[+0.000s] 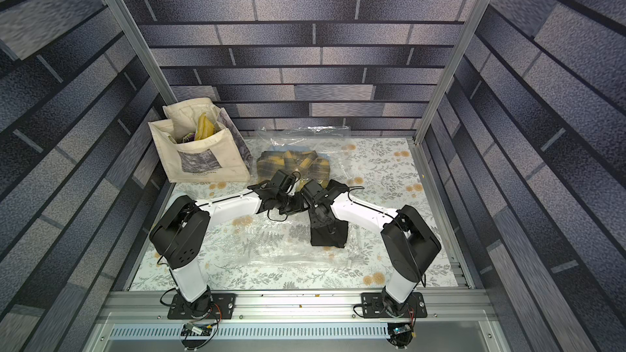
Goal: Place the folded shirt into the vacuum bag
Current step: Pick up the shirt in the vacuum bag.
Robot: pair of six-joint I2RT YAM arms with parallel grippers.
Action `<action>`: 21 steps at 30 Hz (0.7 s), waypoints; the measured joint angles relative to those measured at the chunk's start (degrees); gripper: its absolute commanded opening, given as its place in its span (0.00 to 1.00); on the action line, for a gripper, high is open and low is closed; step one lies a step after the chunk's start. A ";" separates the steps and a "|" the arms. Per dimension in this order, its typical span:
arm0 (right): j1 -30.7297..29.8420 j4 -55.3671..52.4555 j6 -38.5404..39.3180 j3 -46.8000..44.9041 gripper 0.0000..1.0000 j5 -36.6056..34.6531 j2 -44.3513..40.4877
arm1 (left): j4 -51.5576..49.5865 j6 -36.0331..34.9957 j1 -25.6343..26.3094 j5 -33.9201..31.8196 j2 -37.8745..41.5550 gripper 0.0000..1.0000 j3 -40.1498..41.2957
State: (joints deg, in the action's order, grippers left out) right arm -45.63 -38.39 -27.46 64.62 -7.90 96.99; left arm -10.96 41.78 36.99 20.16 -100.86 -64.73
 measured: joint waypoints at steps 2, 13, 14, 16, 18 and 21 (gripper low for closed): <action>0.00 0.44 -0.17 -0.02 0.74 1.55 1.05 | -2.08 -1.44 -1.33 -1.11 3.41 0.40 0.11; -0.28 -6.78 0.96 3.17 0.79 -3.23 7.85 | -10.10 -5.99 -6.58 -4.33 12.09 0.40 4.20; -0.37 -8.35 1.44 3.54 0.71 -5.18 8.55 | -10.51 -6.05 -6.80 -4.39 12.24 0.40 4.39; -0.37 -10.51 1.88 4.07 0.56 -7.78 9.05 | -10.97 -6.38 -7.10 -4.39 12.31 0.40 4.48; -0.22 -12.09 2.36 4.13 0.44 -9.70 9.53 | -11.06 -6.73 -7.10 -4.42 12.31 0.40 4.57; -0.15 -13.55 2.84 4.52 0.27 -11.50 10.16 | -11.10 -6.91 -7.10 -4.39 12.31 0.40 4.70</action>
State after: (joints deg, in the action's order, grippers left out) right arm -45.78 -51.94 -24.62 69.14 -19.40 107.15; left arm -22.06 34.87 29.89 15.77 -88.55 -60.03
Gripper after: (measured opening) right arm 0.363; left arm 0.401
